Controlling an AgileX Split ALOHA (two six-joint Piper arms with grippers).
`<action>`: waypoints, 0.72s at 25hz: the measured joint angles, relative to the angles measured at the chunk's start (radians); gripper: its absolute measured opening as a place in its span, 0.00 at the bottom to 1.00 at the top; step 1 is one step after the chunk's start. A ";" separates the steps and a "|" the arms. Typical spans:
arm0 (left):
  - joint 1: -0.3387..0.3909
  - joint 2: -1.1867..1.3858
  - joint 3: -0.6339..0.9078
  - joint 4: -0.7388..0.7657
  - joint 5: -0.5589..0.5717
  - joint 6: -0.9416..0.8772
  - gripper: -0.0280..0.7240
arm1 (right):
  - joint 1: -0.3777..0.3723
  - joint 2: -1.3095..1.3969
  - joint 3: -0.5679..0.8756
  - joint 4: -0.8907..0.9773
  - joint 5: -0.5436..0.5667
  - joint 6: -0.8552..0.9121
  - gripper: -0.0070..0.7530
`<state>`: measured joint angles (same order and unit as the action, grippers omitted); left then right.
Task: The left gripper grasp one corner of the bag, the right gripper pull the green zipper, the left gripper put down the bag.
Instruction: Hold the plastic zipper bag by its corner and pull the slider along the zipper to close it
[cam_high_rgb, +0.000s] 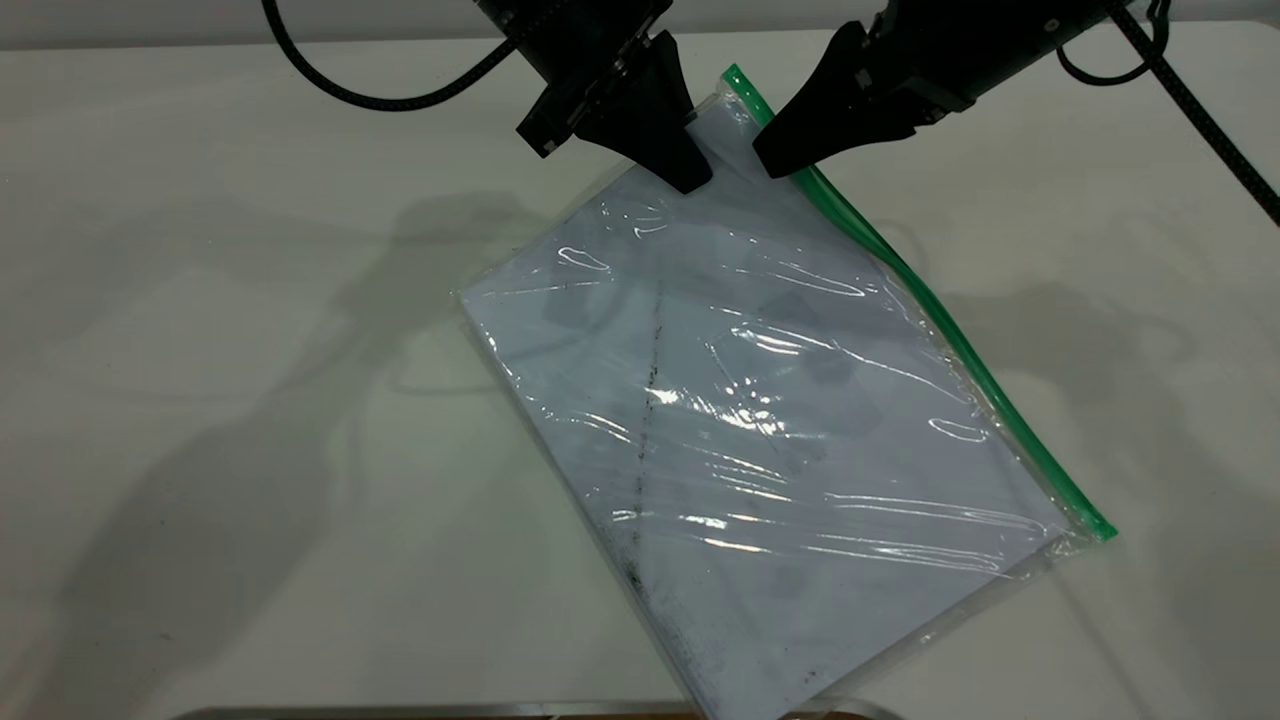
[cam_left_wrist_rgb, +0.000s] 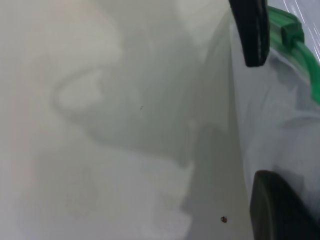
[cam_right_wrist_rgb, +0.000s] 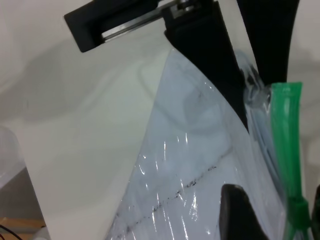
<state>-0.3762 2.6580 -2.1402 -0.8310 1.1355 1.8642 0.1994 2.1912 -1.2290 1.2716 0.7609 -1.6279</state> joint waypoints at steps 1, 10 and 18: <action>0.000 0.000 0.000 0.000 0.000 0.000 0.11 | 0.000 0.000 0.000 0.001 0.000 0.000 0.53; 0.000 0.000 0.000 0.000 0.000 0.000 0.11 | 0.000 0.001 0.000 0.004 0.000 0.000 0.36; 0.000 0.000 0.000 -0.010 0.000 0.000 0.11 | 0.000 0.001 0.000 0.004 -0.003 0.000 0.19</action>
<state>-0.3762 2.6580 -2.1402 -0.8406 1.1352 1.8642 0.1994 2.1923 -1.2290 1.2755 0.7579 -1.6279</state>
